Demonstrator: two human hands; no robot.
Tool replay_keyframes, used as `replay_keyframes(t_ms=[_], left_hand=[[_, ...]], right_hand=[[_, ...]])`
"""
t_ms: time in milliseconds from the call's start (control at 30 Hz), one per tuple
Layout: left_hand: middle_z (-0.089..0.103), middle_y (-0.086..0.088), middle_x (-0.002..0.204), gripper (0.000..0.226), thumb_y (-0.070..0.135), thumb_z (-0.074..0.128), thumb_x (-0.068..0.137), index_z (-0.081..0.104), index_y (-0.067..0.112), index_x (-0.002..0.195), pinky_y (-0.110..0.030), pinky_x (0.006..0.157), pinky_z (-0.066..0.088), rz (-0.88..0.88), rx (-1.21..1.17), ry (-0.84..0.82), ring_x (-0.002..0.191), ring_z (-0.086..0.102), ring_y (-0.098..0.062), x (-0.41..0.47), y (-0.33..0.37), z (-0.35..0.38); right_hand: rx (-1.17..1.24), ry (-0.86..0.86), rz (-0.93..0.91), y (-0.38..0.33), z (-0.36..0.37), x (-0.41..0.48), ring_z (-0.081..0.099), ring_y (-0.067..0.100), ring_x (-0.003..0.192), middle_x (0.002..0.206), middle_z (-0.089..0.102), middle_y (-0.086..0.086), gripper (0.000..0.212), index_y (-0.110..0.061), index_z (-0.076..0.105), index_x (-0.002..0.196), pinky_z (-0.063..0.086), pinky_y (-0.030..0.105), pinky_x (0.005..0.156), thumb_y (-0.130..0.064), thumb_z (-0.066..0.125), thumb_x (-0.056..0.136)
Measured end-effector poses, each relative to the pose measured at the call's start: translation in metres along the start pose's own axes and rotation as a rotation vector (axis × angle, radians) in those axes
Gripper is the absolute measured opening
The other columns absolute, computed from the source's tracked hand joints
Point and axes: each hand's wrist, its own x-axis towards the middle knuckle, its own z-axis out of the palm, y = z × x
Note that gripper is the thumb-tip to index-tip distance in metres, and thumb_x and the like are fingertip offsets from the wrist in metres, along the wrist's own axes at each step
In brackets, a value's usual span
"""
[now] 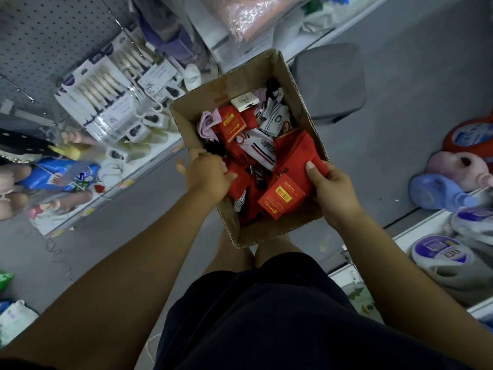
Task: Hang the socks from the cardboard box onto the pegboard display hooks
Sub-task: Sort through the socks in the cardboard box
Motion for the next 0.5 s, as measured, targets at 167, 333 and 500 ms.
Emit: replay_keyframes(t_ms=[167, 333, 500], left_hand=[[0.074, 0.001, 0.095, 0.019, 0.032, 0.077, 0.089, 0.07, 0.014, 0.089, -0.028, 0.081, 0.05, -0.057, -0.751, -0.27, 0.094, 0.067, -0.015, -0.042, 0.001, -0.039], [0.07, 0.0, 0.09, 0.016, 0.024, 0.075, 0.089, 0.061, 0.017, 0.084, -0.037, 0.096, 0.045, -0.046, -1.338, -0.5, 0.094, 0.064, -0.014, -0.093, -0.024, -0.08], [0.059, -0.004, 0.083, 0.048, 0.024, 0.093, 0.059, 0.053, 0.015, 0.083, -0.038, 0.081, 0.058, 0.054, -1.836, -0.517, 0.082, 0.063, -0.021, -0.138, -0.056, -0.101]], right_hand=[[0.092, -0.106, 0.077, -0.011, -0.005, -0.018, 0.076, 0.026, 0.097, 0.109, 0.078, 0.007, 0.037, -0.015, 0.063, 0.124, 0.059, 0.046, 0.088, -0.033, 0.071, 0.092], [0.145, -0.24, 0.187, -0.029, 0.006, -0.044, 0.077, 0.027, 0.091, 0.107, 0.077, 0.011, 0.039, -0.014, 0.067, 0.119, 0.061, 0.046, 0.08, -0.035, 0.074, 0.087], [0.173, -0.455, 0.316, -0.05, 0.035, -0.078, 0.075, 0.027, 0.095, 0.11, 0.076, 0.01, 0.035, -0.015, 0.069, 0.12, 0.055, 0.052, 0.092, -0.037, 0.066, 0.093]])
